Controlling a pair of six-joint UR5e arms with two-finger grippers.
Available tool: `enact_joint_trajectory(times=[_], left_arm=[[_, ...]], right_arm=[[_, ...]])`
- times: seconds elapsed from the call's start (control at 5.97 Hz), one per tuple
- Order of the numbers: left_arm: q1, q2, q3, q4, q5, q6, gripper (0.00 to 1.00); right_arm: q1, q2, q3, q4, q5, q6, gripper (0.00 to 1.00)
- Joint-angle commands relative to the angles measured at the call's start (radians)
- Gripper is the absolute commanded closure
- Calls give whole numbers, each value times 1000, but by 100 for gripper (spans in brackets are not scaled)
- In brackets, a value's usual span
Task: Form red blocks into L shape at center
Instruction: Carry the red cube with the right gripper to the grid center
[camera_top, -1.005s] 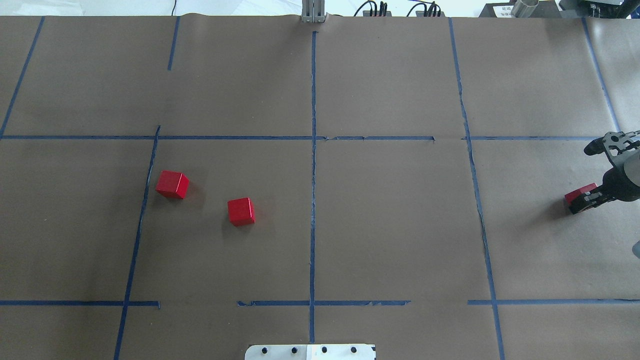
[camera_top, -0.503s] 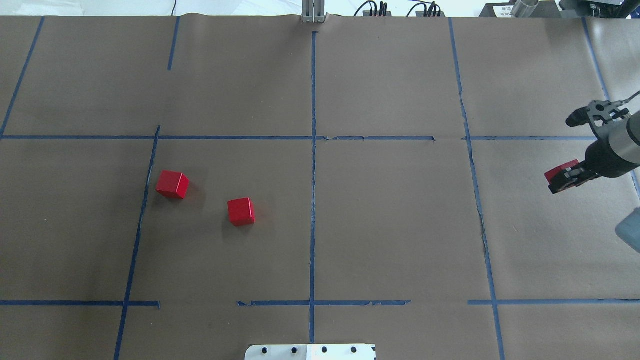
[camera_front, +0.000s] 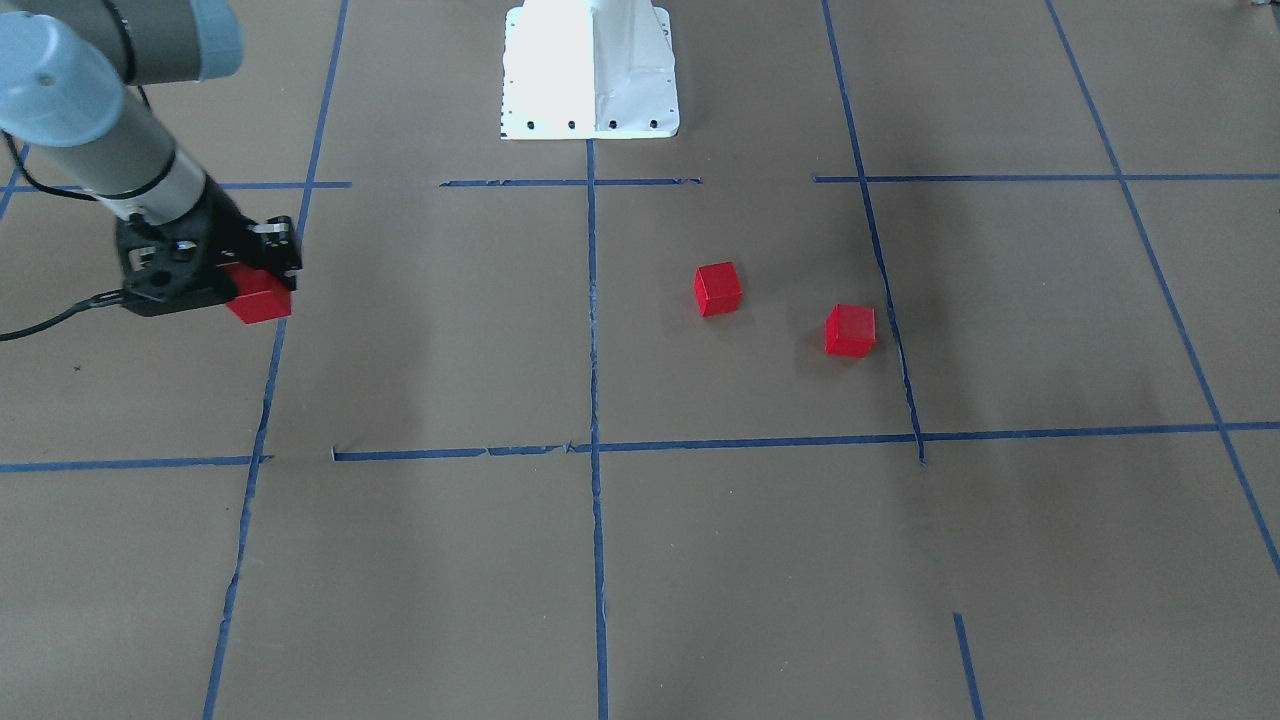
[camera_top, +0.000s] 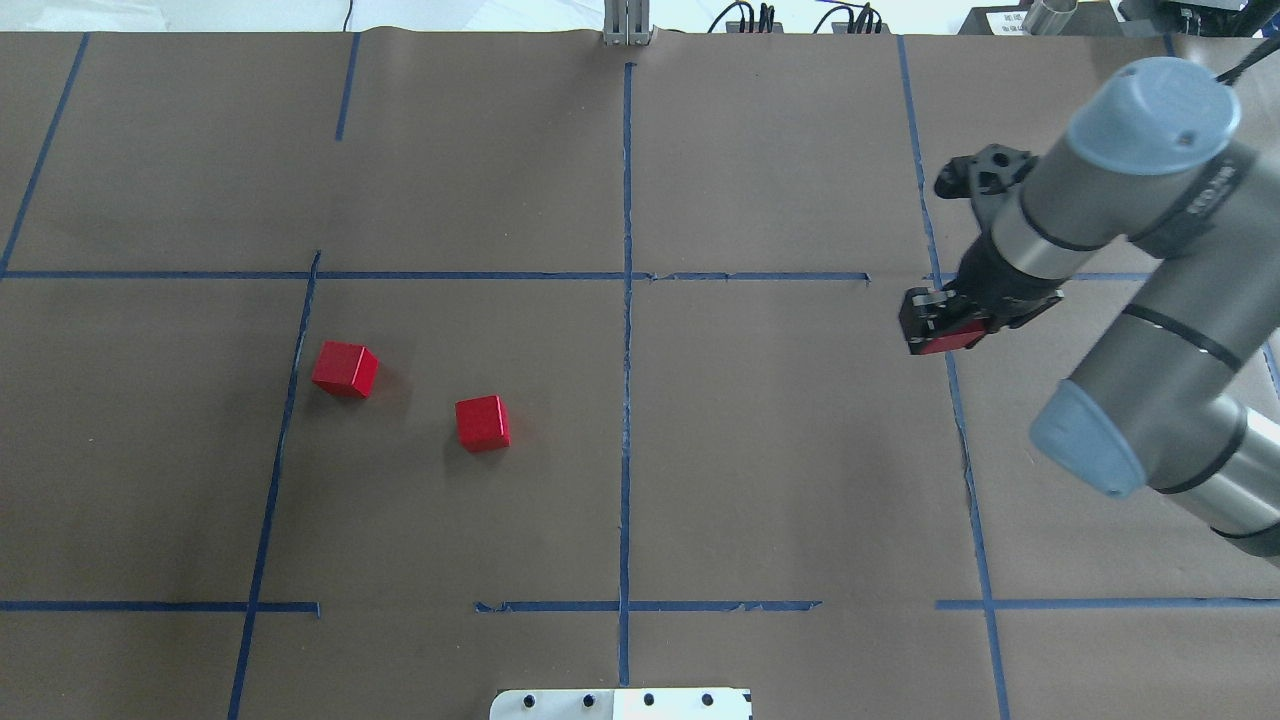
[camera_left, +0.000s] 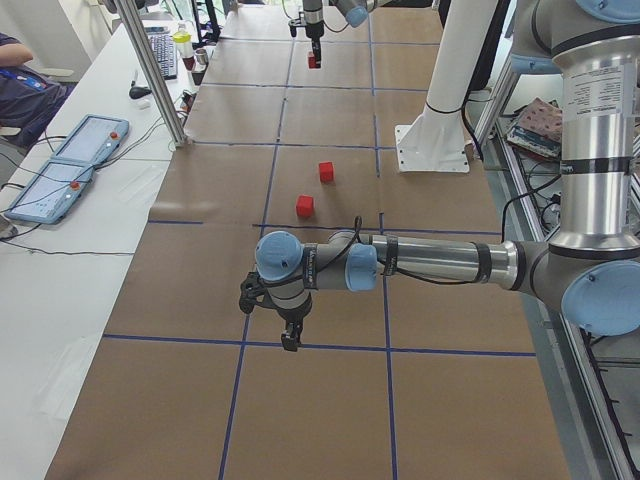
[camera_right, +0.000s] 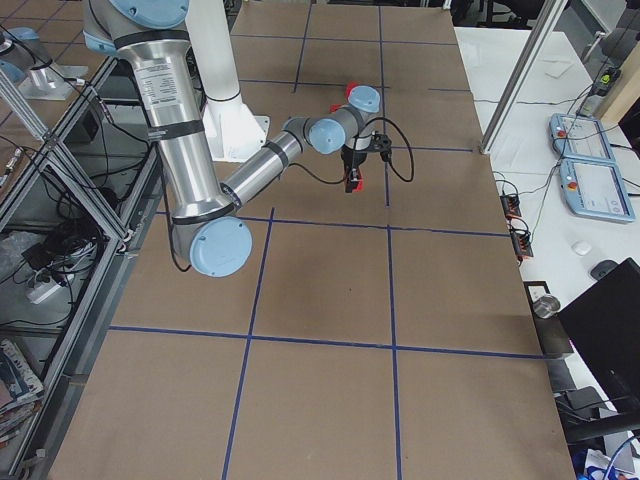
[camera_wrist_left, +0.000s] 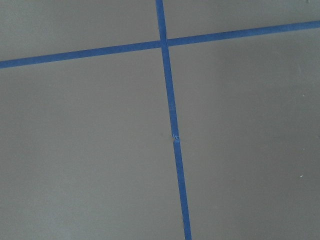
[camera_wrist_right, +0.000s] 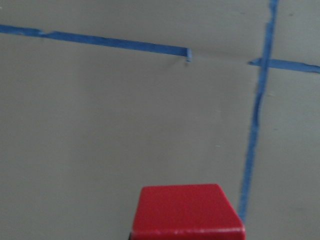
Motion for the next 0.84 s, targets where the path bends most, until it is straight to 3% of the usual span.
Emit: enact_joint_trajectory(times=[0.0,0.34,0.5,0.67], left_arm=[[1,-2,-1,-1,0,1,0],[1,-7,-1,-1,0,1,0],[1,-7,-1,-1,0,1,0],[1,-7,-1,-1,0,0,0]], right_arm=[[-126,222,-125,-4,-76,234,99],[-223,396,-309,6,-131,321,96],[-269,462,-398,13,-180,348,89],[-294,467,-466,128,-188,400,84]])
